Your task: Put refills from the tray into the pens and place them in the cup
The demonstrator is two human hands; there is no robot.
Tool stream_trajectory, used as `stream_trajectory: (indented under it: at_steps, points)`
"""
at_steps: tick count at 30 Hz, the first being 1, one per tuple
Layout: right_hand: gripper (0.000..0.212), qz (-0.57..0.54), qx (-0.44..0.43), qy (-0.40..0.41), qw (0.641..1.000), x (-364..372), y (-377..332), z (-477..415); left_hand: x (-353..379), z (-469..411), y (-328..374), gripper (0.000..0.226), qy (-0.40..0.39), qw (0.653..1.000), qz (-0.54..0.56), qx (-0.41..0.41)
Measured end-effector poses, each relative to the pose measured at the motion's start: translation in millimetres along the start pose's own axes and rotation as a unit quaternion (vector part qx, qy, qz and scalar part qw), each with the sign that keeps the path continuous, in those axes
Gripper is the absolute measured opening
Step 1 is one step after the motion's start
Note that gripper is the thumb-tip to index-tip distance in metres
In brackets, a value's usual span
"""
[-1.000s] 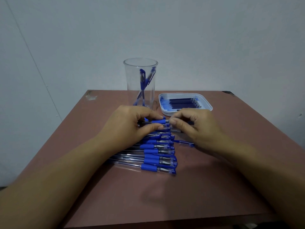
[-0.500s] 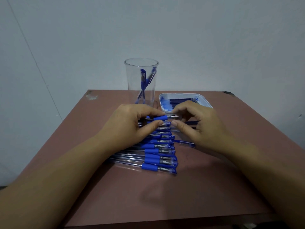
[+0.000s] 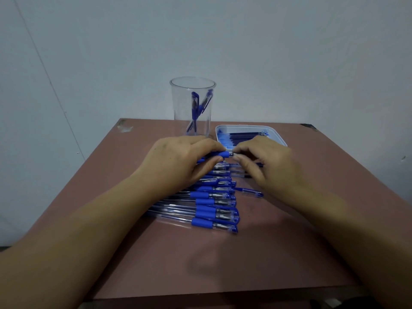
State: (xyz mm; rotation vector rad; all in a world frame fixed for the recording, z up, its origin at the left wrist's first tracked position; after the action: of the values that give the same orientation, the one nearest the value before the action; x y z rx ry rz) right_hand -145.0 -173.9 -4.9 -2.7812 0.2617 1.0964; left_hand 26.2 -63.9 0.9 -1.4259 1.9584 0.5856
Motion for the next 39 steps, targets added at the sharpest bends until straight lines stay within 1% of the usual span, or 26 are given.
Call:
stream_trajectory:
  at_steps: [3, 5, 9, 13, 16, 20, 24, 28, 31, 33, 37, 39]
  points:
    - [0.027, 0.002, 0.005, -0.017, 1.0, -0.4, -0.5, 1.1, 1.2, -0.8, 1.8, 0.027, 0.01, 1.0, -0.01, 0.0]
    - [0.028, 0.007, 0.018, -0.017, 1.0, -0.6, -1.2, 1.5, 1.7, -0.5, 3.0, 0.025, 0.017, 1.0, -0.007, -0.01]
    - [0.011, 0.0, 0.012, -0.018, 1.0, -0.8, -2.0, 1.1, 2.5, 0.8, 3.0, 0.025, 0.021, 0.999, -0.006, -0.028]
    - [0.018, -0.012, 0.03, -0.044, 0.999, 0.2, -1.5, 2.3, 2.8, 3.0, 4.9, 0.025, 0.032, 0.999, -0.016, -0.021]
    - [0.023, -0.03, 0.054, -0.043, 0.997, -3.2, -3.5, 4.0, 2.3, 3.9, 5.8, 0.024, 0.05, 0.998, -0.02, -0.024]
    - [0.011, -0.031, 0.035, -0.042, 0.998, -3.8, -6.0, 4.1, 2.0, 5.5, 8.0, 0.026, 0.043, 0.998, -0.013, -0.034]
    - [0.019, -0.048, 0.055, -0.075, 0.994, -3.4, -4.8, 4.8, 3.9, 6.4, 10.0, 0.027, 0.032, 0.998, 0.003, -0.048]
    - [0.02, -0.072, 0.065, -0.066, 0.993, -8.2, -6.6, 5.9, 3.1, 7.1, 11.3, 0.03, 0.035, 0.998, 0.017, -0.059]
    - [0.011, -0.06, 0.04, -0.055, 0.996, -8.3, -7.6, 6.2, 3.1, 7.3, 12.5, 0.029, 0.038, 0.998, 0.02, -0.056]
    - [0.008, -0.071, 0.044, -0.062, 0.995, -7.0, -6.8, 5.6, 3.4, 8.0, 12.4, 0.028, 0.044, 0.998, 0.017, -0.051]
    - [0.004, -0.109, 0.08, -0.088, 0.987, -3.9, -4.7, 5.6, 4.3, 8.0, 13.0, 0.028, 0.042, 0.997, 0.013, -0.056]
    - [0.019, -0.141, 0.128, -0.102, 0.976, -7.4, 0.3, 7.1, 5.2, 7.5, 11.9, 0.029, 0.035, 0.997, 0.012, -0.068]
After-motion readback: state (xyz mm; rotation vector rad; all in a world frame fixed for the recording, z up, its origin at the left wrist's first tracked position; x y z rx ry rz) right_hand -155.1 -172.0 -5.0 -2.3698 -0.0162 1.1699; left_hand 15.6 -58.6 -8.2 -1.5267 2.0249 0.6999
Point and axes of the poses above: each hand's wrist, its own z-axis away from the middle knuckle, its own x-axis out of the palm, y = z × x, the point moved 2 cm from there along -z, towards the middle knuckle, and after that the axes turned 4 degrees about z, right-handed, at the moved point
